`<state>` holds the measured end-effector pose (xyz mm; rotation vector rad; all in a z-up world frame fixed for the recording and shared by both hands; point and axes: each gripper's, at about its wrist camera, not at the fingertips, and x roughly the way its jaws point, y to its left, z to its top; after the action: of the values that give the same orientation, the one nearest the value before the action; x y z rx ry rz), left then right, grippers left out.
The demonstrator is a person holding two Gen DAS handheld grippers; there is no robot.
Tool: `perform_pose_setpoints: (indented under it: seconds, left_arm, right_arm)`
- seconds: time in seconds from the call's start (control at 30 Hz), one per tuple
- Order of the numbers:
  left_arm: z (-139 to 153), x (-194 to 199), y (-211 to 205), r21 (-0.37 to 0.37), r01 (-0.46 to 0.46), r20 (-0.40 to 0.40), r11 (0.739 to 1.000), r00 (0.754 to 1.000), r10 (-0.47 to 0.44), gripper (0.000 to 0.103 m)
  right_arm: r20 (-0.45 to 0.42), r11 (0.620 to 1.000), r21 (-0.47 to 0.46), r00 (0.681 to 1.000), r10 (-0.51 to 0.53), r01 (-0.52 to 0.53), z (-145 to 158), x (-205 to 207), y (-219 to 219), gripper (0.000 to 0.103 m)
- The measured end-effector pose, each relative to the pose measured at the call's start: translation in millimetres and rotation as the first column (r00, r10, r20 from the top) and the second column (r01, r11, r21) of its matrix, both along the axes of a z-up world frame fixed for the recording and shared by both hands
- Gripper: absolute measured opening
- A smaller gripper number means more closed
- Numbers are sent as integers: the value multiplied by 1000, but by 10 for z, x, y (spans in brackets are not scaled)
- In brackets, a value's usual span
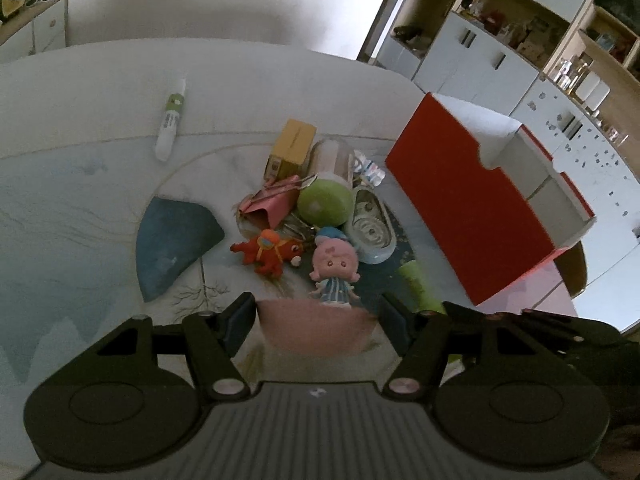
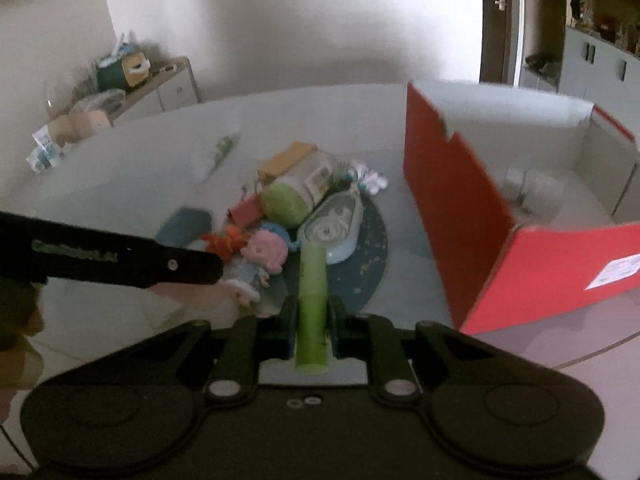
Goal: Organize rigid objects
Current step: 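Grasp the pink heart dish with the left gripper while the right grasps the green highlighter, then lift and carry the heart dish and highlighter with both grippers over the box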
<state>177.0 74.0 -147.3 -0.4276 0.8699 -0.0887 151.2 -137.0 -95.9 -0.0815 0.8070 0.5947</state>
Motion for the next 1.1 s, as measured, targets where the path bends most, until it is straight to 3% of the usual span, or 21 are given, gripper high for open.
perform_pose_setpoints:
  seconds: [0.07,0.1,0.13,0.27,0.5,0.6,0.67,0.7,0.73,0.87,1.1]
  left_arm:
    - [75,-41,-5,-4,7,16,1000,1000,-7,65]
    - [110,-60,-11,-4,11,22,1000,1000,-11,35]
    - [142,-63,-19,-8,26,17,1000,1000,-26,27]
    - [199,-106,-31,-9,38,21,999,999,-38,27]
    - [165,-223,-76,68,101,32,993,994,-103,27]
    - [113,-248,-149,72,150,26,986,988,-153,33]
    - [64,-252,-206,69,181,19,981,983,-182,54]
    - [43,-255,-229,67,184,16,981,982,-186,70]
    - [28,-268,-250,64,187,20,980,982,-189,76]
    - [-79,-221,-433,57,265,-8,963,964,-265,82]
    - [-265,-241,-857,186,317,-4,930,947,-322,83]
  right_arm:
    - [10,1000,12,1000,-7,7,103,-29,-47,15]
    - [19,1000,13,1000,-9,9,146,-41,-66,15]
    - [27,1000,14,1000,-12,11,193,-58,-87,15]
    - [54,999,20,998,-33,32,319,-133,-162,15]
    - [56,997,19,996,-73,72,317,-205,-245,15]
    - [43,996,22,995,-91,90,284,-238,-308,15]
    - [34,995,22,994,-102,101,263,-272,-370,15]
    - [29,994,22,994,-109,108,249,-290,-386,15]
    - [24,993,21,993,-116,115,234,-300,-401,15]
    - [10,990,17,990,-141,141,195,-357,-487,15]
    - [-2,986,-2,986,-166,166,159,-436,-601,15]
